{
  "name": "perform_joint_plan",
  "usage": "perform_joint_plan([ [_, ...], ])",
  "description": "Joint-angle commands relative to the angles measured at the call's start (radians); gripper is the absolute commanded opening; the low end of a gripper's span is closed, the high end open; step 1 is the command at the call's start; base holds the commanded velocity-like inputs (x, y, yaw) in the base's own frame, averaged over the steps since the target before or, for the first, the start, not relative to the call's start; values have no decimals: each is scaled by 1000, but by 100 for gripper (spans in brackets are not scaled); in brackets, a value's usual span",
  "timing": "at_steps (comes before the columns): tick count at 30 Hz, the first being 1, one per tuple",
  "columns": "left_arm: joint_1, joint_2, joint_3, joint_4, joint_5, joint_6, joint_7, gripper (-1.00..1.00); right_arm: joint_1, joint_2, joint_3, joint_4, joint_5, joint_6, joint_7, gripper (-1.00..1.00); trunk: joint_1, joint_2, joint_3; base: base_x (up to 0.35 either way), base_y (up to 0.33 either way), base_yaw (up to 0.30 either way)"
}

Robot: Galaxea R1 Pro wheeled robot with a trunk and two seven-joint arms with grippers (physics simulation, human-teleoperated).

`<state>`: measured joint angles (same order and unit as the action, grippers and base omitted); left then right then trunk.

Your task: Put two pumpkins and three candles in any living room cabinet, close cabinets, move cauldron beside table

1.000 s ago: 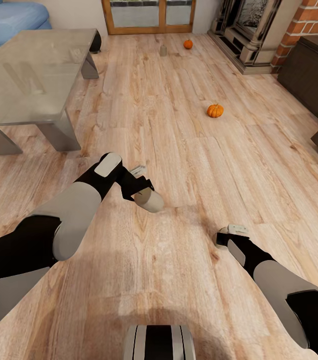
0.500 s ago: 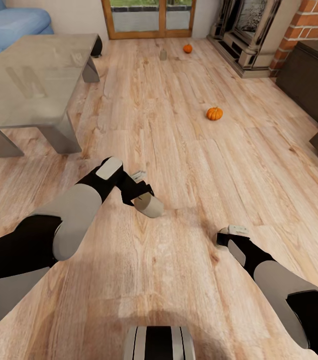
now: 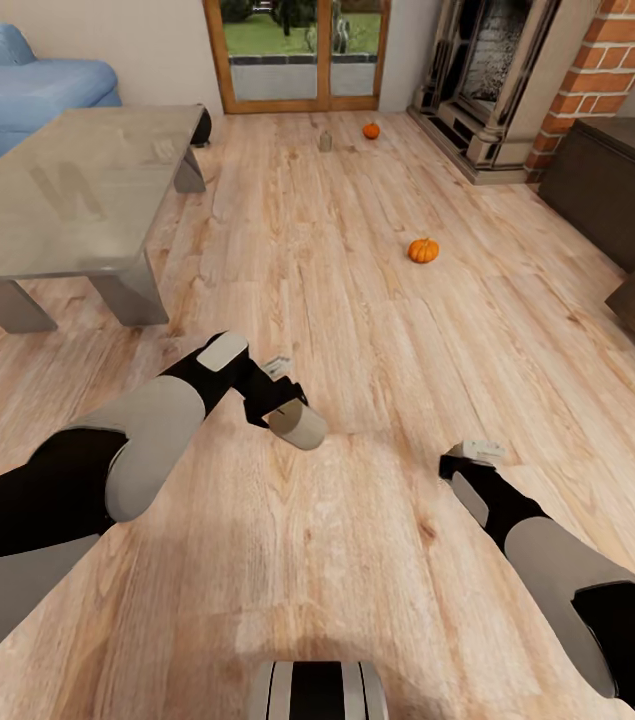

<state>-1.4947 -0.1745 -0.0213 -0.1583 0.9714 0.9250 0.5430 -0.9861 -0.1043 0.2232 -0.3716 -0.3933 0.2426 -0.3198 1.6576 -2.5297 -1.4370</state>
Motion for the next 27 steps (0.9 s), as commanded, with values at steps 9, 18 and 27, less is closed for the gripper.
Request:
perform_joint_plan([
  [9,3,0,-4,72,-13,-100,-21,-100,0,-4,16,-152,26,59,-19,-100,-4,2,34,0,0,0],
  [18,46,0,-5,135,-163,-281,-150,-100,0,13,20,-290,34,397,-16,-100,-8,4,69,0,0,0],
  [27,154,0,-5,137,-191,-459,-329,-100,1,98,16,-184,39,260,-19,-100,-12,6,104,0,0,0],
])
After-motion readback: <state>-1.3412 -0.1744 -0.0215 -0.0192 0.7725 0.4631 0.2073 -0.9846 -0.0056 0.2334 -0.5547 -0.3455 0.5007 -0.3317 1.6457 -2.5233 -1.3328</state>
